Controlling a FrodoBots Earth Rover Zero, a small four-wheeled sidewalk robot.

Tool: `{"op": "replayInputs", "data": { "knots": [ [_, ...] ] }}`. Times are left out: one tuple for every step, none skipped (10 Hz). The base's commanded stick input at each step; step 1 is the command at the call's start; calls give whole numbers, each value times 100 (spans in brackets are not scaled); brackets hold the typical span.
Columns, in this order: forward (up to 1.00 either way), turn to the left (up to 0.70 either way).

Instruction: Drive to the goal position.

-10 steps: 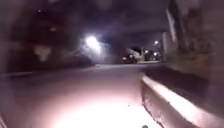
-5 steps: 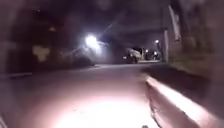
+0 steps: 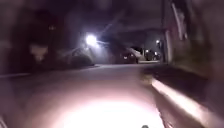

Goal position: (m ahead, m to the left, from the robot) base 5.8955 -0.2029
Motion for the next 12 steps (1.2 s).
{"op": "replayInputs", "data": {
  "knots": [
    [70, 0],
    [70, 0],
    [70, 0],
    [70, 0],
    [70, 0],
    [70, -13],
    [70, -28],
    [70, -35],
    [70, -35],
    [70, -15],
    [70, 0],
    [70, 0]
  ]
}}
